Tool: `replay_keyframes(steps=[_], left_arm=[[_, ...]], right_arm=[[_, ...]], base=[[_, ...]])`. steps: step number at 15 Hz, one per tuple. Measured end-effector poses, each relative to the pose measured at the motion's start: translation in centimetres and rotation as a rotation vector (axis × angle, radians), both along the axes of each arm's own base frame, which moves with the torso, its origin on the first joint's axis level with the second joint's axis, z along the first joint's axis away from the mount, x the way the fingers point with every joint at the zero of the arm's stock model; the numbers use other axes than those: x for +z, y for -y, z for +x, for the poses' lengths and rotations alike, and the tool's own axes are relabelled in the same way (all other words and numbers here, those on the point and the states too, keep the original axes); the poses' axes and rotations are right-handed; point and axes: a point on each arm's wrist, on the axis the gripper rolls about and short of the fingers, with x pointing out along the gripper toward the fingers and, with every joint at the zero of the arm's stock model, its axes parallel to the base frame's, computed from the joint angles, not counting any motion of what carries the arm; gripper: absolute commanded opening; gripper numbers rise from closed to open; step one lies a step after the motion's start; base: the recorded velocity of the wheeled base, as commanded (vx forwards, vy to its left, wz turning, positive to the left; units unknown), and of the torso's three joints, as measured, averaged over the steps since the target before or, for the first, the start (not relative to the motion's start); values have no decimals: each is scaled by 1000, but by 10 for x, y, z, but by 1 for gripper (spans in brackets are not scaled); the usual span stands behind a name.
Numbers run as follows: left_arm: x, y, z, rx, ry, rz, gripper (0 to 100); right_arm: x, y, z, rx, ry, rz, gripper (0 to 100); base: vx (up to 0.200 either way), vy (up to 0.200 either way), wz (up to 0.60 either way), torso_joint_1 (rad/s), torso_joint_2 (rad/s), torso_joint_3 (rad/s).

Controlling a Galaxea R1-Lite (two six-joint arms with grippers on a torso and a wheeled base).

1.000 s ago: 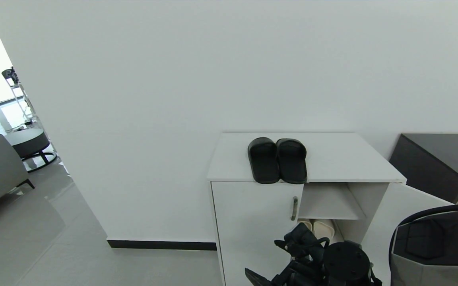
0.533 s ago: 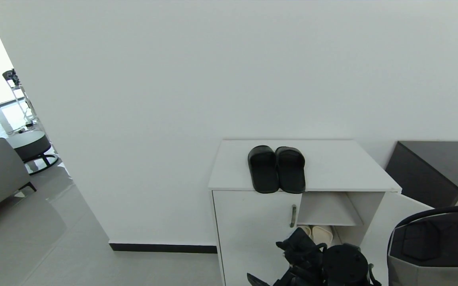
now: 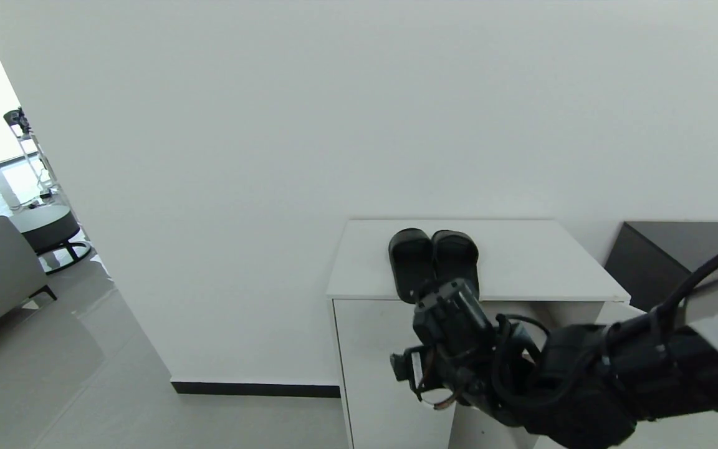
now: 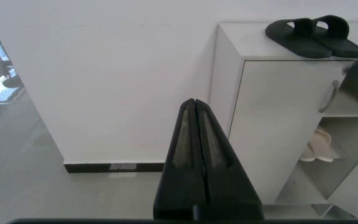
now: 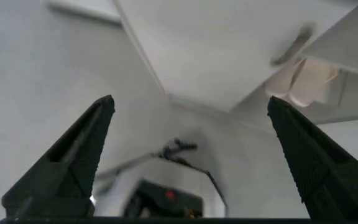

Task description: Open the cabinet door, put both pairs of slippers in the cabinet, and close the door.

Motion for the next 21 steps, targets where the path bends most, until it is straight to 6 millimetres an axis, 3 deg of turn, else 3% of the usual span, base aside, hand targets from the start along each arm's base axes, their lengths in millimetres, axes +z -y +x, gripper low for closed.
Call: replay_keyframes(steps=[2,4,6,7,9,11,19,21], left_arm=[[0,0,0,1,0,1,0],[0,0,0,0,-1,3,0],[0,0,0,0,-1,9,0],[0,0,0,0,-1,7,0],[0,0,0,1,-1,7,0],[0,0,0,4,0,1,0],[0,0,0,5,0,-8,0],[0,0,0,3,0,-7,0]], right_arm=[[50,-15,4,-102,106,85,100],[69,-18,11,-164,232,133,100],[58,-11,27,-243,381,136,100],[43,-2,41,-300,425,94,100],[10,16,60,-357,396,-23,100],[-8,21,68,-341,356,-53,100],[-33,20,88,-347,336,-49,100],[-39,15,92,-326,327,-42,100]], base=[[0,0,0,0,0,0],[0,0,0,0,0,0],[0,0,0,0,0,0],[0,0,0,0,0,0],[0,0,0,0,0,0],[0,0,0,0,0,0],[200,0,0,0,0,2],[0,0,0,0,0,0]])
